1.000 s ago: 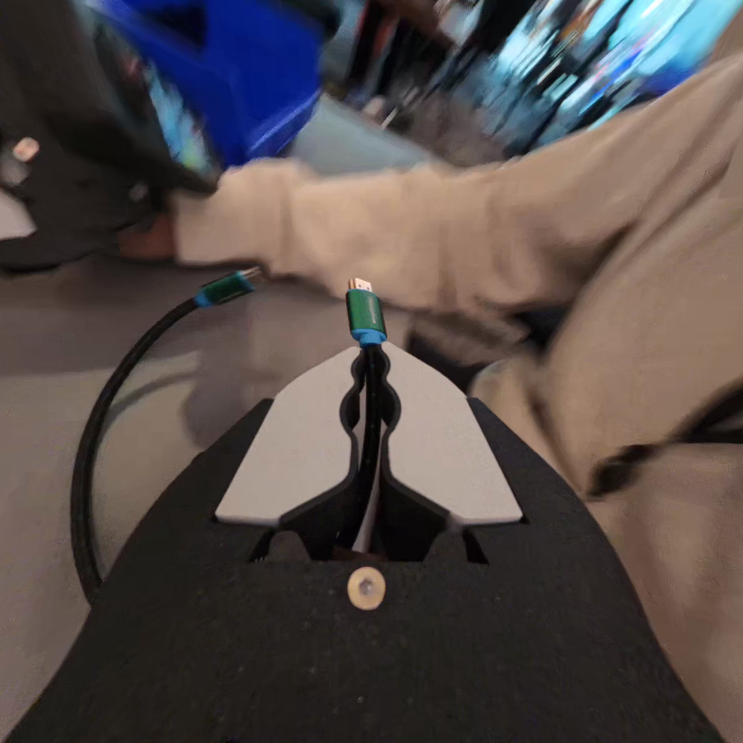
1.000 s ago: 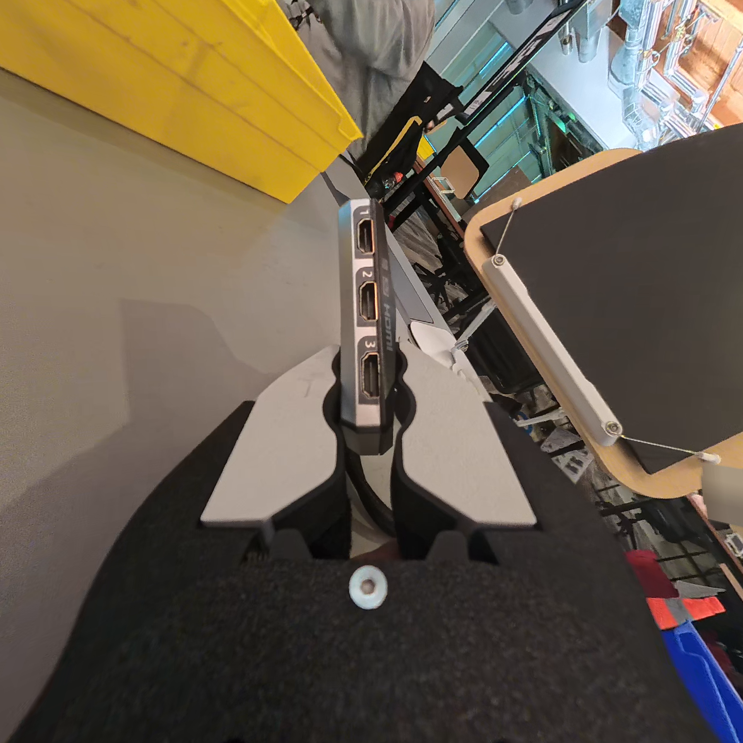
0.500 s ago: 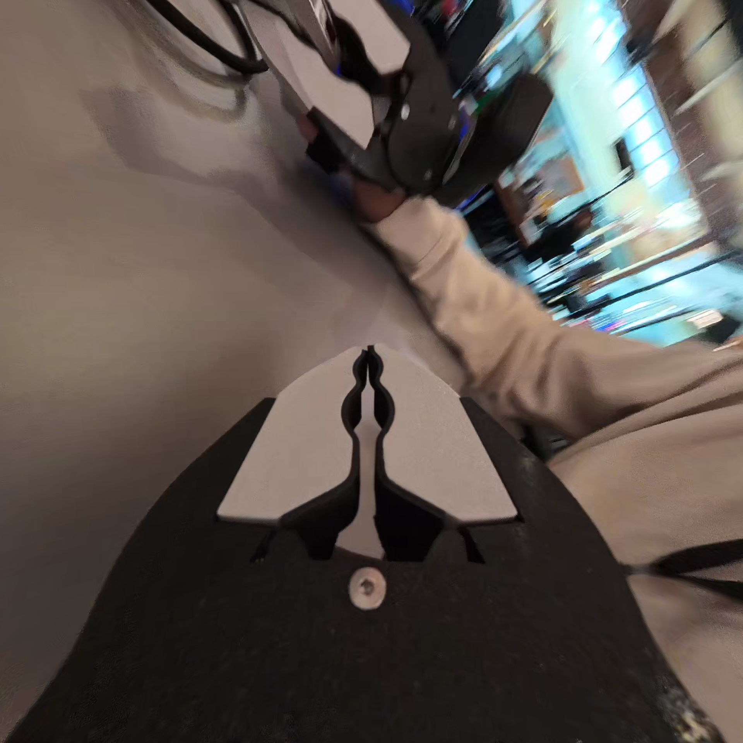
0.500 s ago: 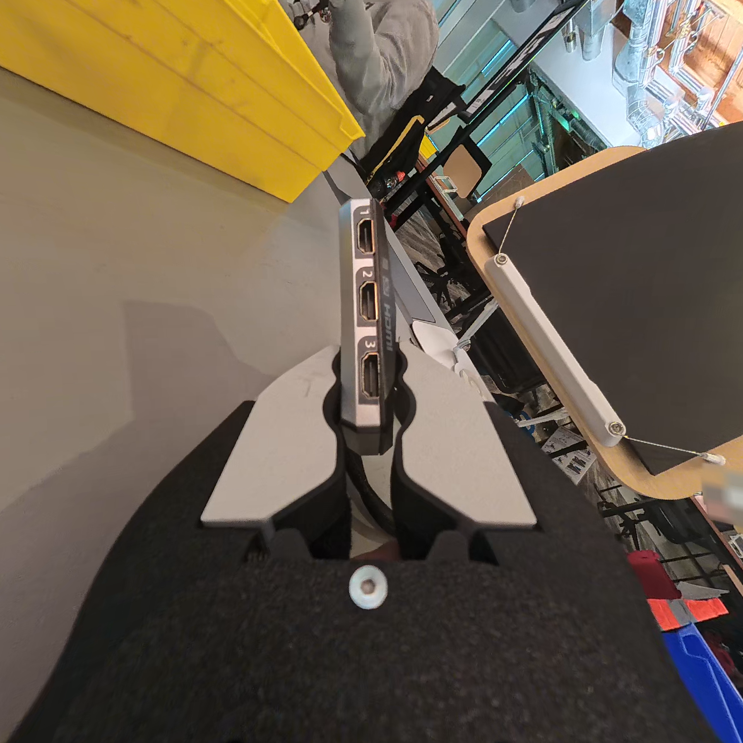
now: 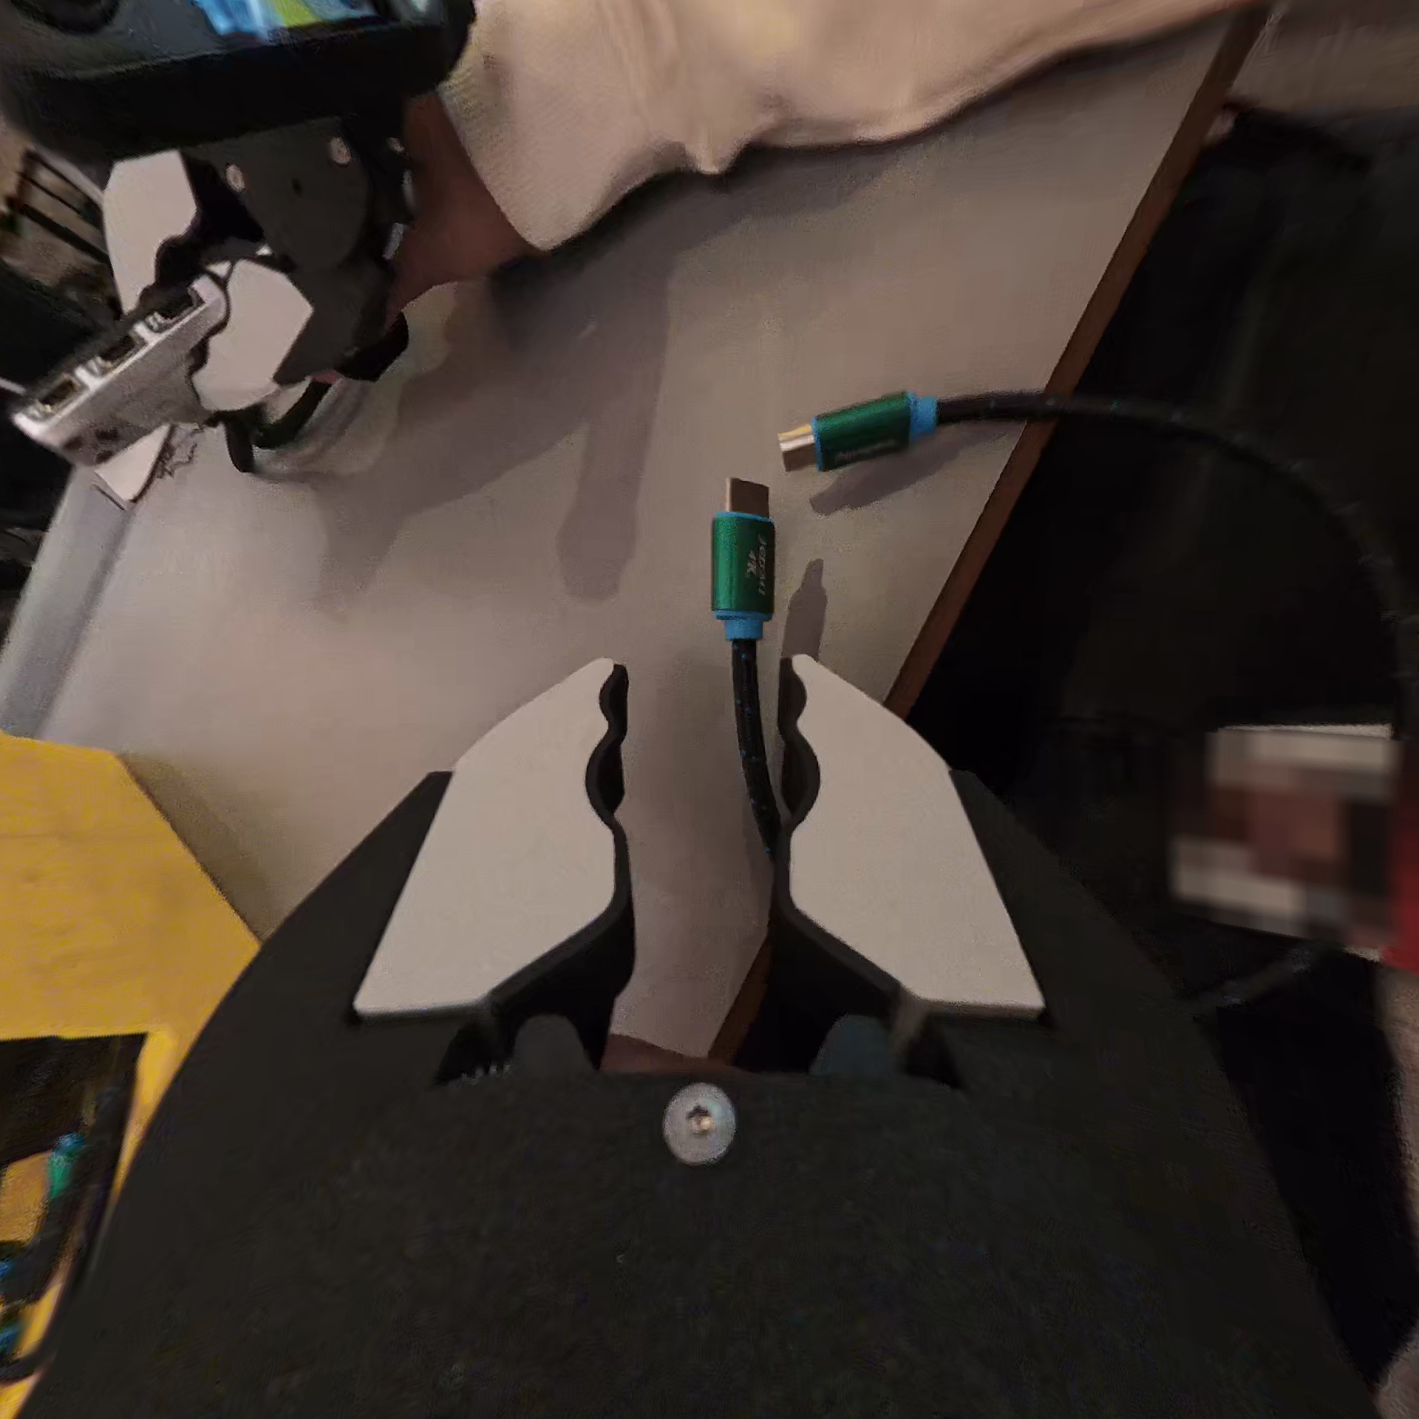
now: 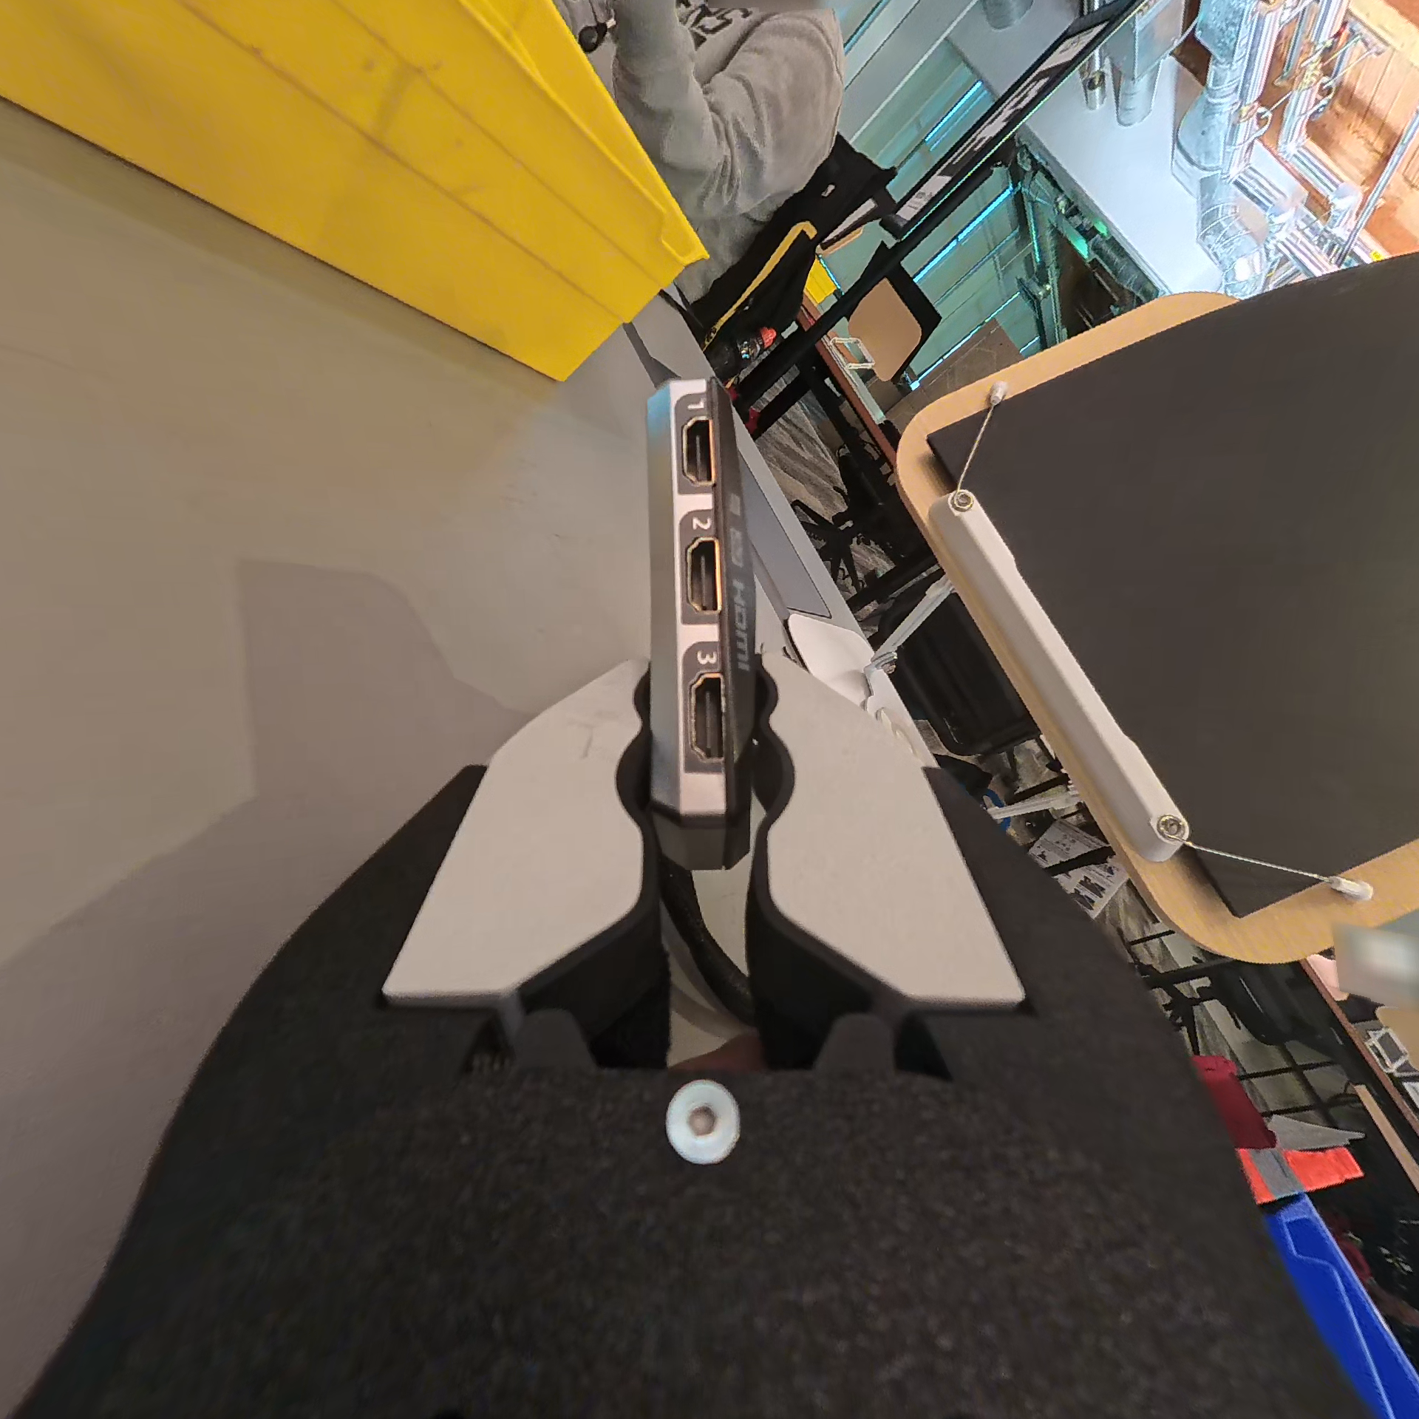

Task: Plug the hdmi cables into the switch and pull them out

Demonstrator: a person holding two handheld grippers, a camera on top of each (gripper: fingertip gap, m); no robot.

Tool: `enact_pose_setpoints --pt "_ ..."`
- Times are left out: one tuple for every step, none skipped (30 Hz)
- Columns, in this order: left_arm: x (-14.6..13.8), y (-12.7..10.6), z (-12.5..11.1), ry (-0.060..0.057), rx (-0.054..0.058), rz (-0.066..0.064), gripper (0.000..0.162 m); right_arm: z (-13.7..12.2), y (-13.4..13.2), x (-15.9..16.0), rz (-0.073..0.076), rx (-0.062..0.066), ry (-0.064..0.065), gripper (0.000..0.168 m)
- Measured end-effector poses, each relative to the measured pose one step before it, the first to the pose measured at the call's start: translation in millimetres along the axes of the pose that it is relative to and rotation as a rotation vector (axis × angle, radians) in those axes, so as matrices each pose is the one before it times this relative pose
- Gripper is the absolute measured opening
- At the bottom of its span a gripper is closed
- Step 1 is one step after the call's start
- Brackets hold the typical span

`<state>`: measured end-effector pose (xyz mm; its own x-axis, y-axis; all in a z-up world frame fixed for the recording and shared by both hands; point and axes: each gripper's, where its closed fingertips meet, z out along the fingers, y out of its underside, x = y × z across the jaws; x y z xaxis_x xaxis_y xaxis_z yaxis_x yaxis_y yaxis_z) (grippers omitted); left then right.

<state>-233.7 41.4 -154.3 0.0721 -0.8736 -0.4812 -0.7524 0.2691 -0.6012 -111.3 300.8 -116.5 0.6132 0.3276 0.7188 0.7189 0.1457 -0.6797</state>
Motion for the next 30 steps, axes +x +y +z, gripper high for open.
enact_pose_setpoints --pt "3.14 1.43 4.57 0.0027 -0.0115 0.0244 0.038 -0.07 -0.09 -0.25 -0.0017 -0.0001 0.0001 0.022" --pt "3.09 1.51 5.08 0.0118 -0.012 0.0087 0.039 -0.07 0.02 -0.04 -0.0011 -0.0003 0.0003 0.022" --pt "2.36 1.27 5.39 0.0113 -0.0116 0.0054 0.039 0.03 0.02 -0.09 -0.0005 -0.0002 0.0 0.022" --pt "0.64 -0.09 5.36 0.0004 -0.0022 0.012 0.039 -0.08 0.06 -0.15 -0.0004 -0.0001 -0.0006 0.022" --pt "-1.72 -1.58 4.62 -0.0152 0.0086 0.0118 0.038 0.05 -0.01 -0.14 -0.0008 0.0 -0.0005 0.022" --pt "-3.17 -1.64 3.95 -0.0214 0.0075 -0.003 0.033 0.05 -0.02 -0.19 -0.0003 0.0001 -0.0006 0.021" --pt "-1.41 -0.18 3.76 0.0015 -0.0061 -0.0225 0.018 0.03 0.03 -0.15 -0.0008 -0.0003 -0.0006 0.021" --pt "3.48 0.66 3.32 0.0502 -0.0165 -0.0416 0.016 -0.09 -0.02 -0.02 -0.0002 0.0 0.0 0.021" --pt "6.08 0.11 1.26 0.083 -0.0113 -0.0631 0.015 -0.06 0.02 0.14 0.0007 -0.0002 0.0004 0.021" --pt "4.25 -3.18 -1.63 0.0786 0.0183 -0.0757 0.015 -0.08 0.08 0.12 0.0012 0.0 0.0001 0.021" --pt "2.39 -6.11 -4.32 0.0698 0.044 -0.0758 0.015 -0.18 0.0 0.23 0.0014 0.0005 0.0003 0.021" --pt "-0.06 -6.16 -5.82 0.061 0.0419 -0.078 0.014 -0.14 0.0 0.11 0.0009 0.0005 0.0001 0.021" --pt "-3.31 -6.06 -6.6 0.0486 0.0355 -0.0788 0.013 0.02 -0.03 -0.02 0.0 0.0003 -0.0001 0.021" --pt "-4.99 -7.12 -7.36 0.0463 0.036 -0.0762 0.01 0.07 -0.14 -0.09 -0.0004 0.0005 -0.0005 0.021" --pt "-5.9 -7.47 -7.43 0.0452 0.0312 -0.0709 0.01 0.08 -0.17 -0.03 -0.0011 0.0002 0.0001 0.021" --pt "-6.75 -6.99 -6.87 0.0422 0.0209 -0.0608 0.01 -0.05 -0.21 0.01 -0.0001 0.0004 0.0002 0.021" --pt "-6.94 -6.78 -5.94 0.0435 0.0157 -0.0525 0.01 -0.18 -0.2 0.01 0.002 0.0014 -0.0004 0.021" --pt "-6.96 -6.76 -4.86 0.0479 0.0127 -0.0544 0.01 -0.3 -0.24 0.36 0.0036 0.0018 0.0002 0.021" --pt "-8.08 -6.14 -3.67 0.0464 0.0055 -0.0631 0.009 -0.6 -0.67 0.98 0.0061 0.0048 0.0019 0.021" --pt "-9.12 -5.81 -2.42 0.0419 -0.0008 -0.0674 0.009 -1.28 -1.91 1.65 0.0098 0.0127 0.0048 0.021" --pt "-9.26 -6.23 -1.51 0.0391 -0.0028 -0.0681 0.009 -2.13 -3.16 2.72 0.0109 0.0204 0.0103 0.022" --pt "-8.9 -8.08 -1.03 0.0363 0.0047 -0.0694 0.009 -3.7 -5.96 2.85 0.0109 0.0388 0.011 0.021" --pt "-6.56 -9.68 -0.66 0.0395 0.0109 -0.0685 0.009 -4.59 -8.23 1.06 0.0107 0.0539 -0.0008 0.021" --pt "-3.74 -9.61 -0.18 0.0435 0.0066 -0.0628 0.009 -5.26 -9.61 -1.0 0.0008 0.0603 -0.0083 0.021" --pt "-1.38 -8.66 0.51 0.0392 -0.0009 -0.0465 0.009 -4.4 -8.13 -0.04 -0.0224 0.0439 0.0086 0.022" --pt "-0.38 -7.3 1.08 0.0248 -0.0049 -0.0289 0.009 -2.41 -4.75 0.4 -0.04 0.0132 0.018 0.022" --pt "-0.51 -5.79 1.59 0.0117 -0.0102 -0.022 0.009 -0.88 -3.21 -1.21 -0.0405 0.0063 0.0097 0.022" --pt "-0.18 -3.76 1.98 0.007 -0.0181 -0.0184 0.009 -0.05 -1.95 -2.3 -0.0346 0.003 0.0058 0.022" --pt "-1.38 -3.34 1.63 -0.0035 -0.0161 -0.0179 0.009 0.39 -1.29 -2.13 -0.0258 -0.0011 0.0042 0.022" --pt "-1.58 -3.32 1.0 -0.0053 -0.0093 -0.018 0.009 0.23 -2.04 -2.13 -0.0245 0.0033 0.0 0.021"
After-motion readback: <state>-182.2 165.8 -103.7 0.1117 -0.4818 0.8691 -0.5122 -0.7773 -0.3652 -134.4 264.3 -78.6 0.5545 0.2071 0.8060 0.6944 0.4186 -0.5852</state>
